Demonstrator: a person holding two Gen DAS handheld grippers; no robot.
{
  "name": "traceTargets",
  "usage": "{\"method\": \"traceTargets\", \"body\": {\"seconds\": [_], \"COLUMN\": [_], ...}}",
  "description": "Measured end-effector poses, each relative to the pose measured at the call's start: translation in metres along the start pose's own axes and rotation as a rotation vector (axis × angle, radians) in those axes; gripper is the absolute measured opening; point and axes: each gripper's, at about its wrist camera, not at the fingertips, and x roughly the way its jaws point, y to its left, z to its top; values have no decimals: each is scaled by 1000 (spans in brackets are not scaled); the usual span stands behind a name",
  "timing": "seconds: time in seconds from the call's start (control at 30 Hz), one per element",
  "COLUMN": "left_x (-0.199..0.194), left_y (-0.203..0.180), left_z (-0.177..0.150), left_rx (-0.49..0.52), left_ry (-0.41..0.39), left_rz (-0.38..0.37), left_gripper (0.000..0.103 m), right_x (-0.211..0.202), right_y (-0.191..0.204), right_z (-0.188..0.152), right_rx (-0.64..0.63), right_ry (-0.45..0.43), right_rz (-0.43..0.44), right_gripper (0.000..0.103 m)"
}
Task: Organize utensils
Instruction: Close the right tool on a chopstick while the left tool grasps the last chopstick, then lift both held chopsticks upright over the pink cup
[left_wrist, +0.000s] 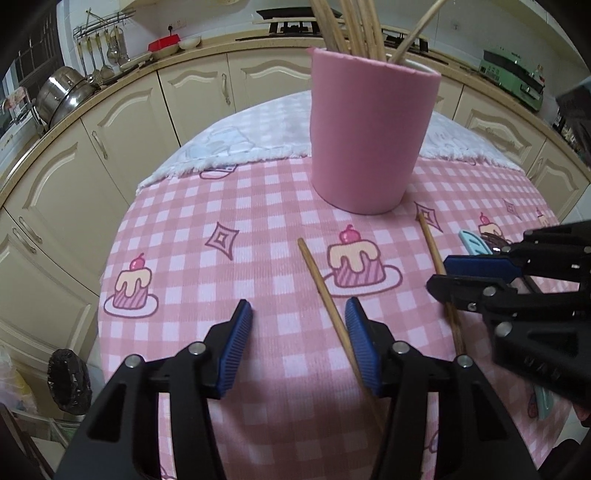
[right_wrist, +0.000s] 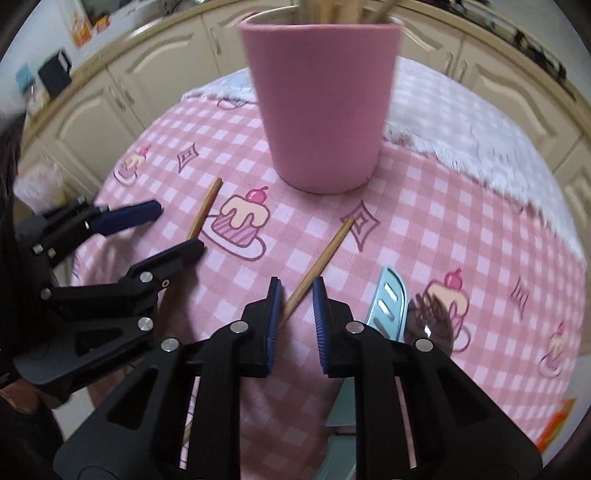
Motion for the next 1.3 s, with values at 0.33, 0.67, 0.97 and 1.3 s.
{"method": "traceTargets", "body": {"seconds": [0.33, 0.67, 0.97, 1.3], "left_x": [-3, -1, -32, -97], "left_y": [0, -6, 4, 9], "left_z": [3, 7, -6, 1], "left_rx": [26, 47, -69, -208], "left_ry": [74, 84, -46, -313], "left_rz": [-22, 6, -28, -83], "left_gripper": [5, 5, 4, 4], "right_x": [-11, -4, -53, -114], "right_y": [8, 24, 0, -37], "right_z": [-17, -15, -35, -36], "right_rx": [-142, -172, -82, -7], "right_ry": [-2, -11, -227, -495], "right_rz": [138, 119, 309, 439], "right_gripper": [7, 7, 6, 6]}}
